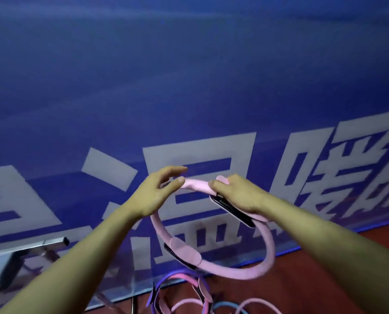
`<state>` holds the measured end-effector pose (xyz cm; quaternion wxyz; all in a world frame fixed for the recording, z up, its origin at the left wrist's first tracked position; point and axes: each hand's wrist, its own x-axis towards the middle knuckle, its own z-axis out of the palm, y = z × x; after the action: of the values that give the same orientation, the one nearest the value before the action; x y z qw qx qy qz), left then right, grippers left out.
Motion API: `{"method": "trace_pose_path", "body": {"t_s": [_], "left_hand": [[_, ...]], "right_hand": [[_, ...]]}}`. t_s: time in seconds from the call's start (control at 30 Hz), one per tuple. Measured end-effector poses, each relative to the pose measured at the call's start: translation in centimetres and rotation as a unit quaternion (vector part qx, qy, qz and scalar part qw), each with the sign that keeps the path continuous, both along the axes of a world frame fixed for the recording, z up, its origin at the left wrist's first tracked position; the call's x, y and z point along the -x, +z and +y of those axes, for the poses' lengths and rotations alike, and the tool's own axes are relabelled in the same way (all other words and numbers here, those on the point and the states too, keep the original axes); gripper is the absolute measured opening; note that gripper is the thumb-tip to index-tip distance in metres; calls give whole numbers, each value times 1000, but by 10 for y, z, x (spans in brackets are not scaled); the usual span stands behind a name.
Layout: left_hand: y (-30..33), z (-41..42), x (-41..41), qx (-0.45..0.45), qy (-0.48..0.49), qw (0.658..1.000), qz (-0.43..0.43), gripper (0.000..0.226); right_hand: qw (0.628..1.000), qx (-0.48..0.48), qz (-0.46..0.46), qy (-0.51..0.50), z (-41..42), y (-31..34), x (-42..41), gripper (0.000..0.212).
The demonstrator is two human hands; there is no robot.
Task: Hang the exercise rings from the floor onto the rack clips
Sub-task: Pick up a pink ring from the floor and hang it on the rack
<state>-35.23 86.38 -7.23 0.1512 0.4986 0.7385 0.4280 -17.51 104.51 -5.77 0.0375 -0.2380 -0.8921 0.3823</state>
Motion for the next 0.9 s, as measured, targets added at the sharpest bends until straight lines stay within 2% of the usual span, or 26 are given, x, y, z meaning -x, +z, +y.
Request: {"method": "trace_pose_path", "body": {"t_s": [0.1, 0.23, 0.37, 0.5, 0.67, 0.77, 0.9], "left_hand": [[41, -27, 7, -9, 49, 998, 34, 59], [78, -68, 17, -53, 140, 987, 65, 53], [97, -119, 28, -109, 220, 967, 61, 53], [107, -186, 41, -157, 278, 947, 40, 64], [115, -284, 48, -203, 349, 915, -1, 60], [113, -353, 52, -174, 389, 904, 21, 61], [112, -455, 46, -147, 425, 890, 70, 63]], "right_hand": [[998, 15, 45, 28, -11, 59, -6, 42], [990, 70, 107, 52, -28, 105, -7, 43], [976, 138, 155, 67, -52, 122, 7, 40], [952, 214, 180, 128, -82, 128, 34, 58], [912, 302, 196, 196, -141, 136, 73, 54], [910, 287, 190, 232, -194, 138, 98, 47], [929, 141, 222, 259, -292, 147, 123, 38]]}}
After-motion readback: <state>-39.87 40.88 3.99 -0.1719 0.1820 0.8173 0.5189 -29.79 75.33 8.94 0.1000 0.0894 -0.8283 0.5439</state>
